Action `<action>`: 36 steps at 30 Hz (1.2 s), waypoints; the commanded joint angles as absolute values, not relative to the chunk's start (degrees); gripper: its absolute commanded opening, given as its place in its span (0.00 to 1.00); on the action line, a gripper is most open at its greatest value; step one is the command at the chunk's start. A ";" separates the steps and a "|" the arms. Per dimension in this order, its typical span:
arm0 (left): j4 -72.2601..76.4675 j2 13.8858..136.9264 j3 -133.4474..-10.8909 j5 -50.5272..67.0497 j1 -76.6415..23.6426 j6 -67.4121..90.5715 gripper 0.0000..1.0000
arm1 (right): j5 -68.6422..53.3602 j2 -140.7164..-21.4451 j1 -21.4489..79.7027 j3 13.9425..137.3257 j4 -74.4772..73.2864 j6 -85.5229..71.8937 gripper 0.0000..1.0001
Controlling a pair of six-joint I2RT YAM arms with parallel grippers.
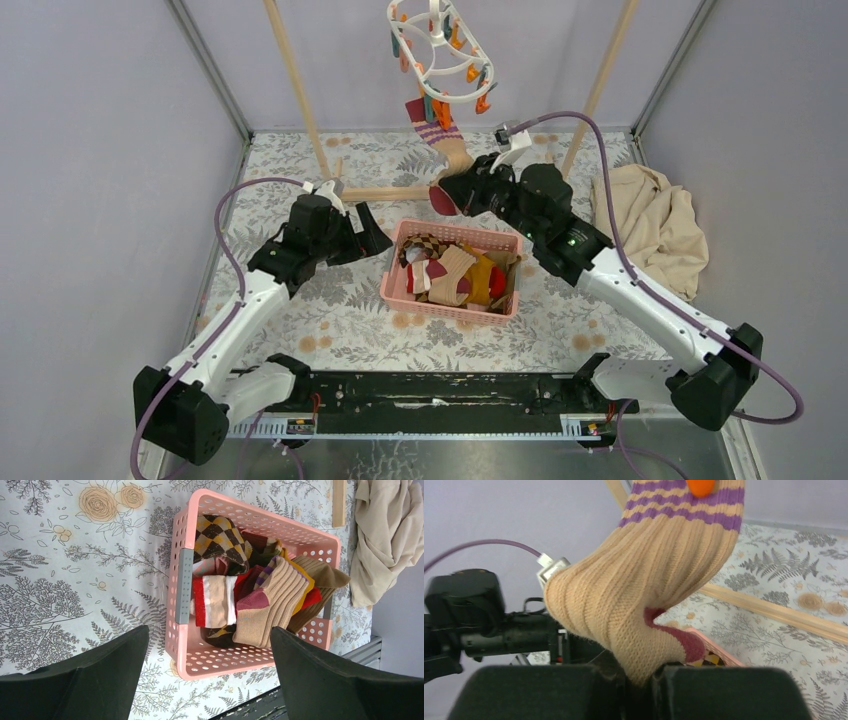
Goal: Remove the socks clipped to the hanger
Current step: Remove the sock from the hanger.
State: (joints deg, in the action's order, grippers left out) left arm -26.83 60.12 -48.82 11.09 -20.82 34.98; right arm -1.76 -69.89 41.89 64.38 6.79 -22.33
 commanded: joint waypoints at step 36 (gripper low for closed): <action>-27.52 57.63 -49.22 9.96 -20.48 35.01 0.99 | -12.64 -75.45 19.21 81.64 -0.97 -29.19 0.00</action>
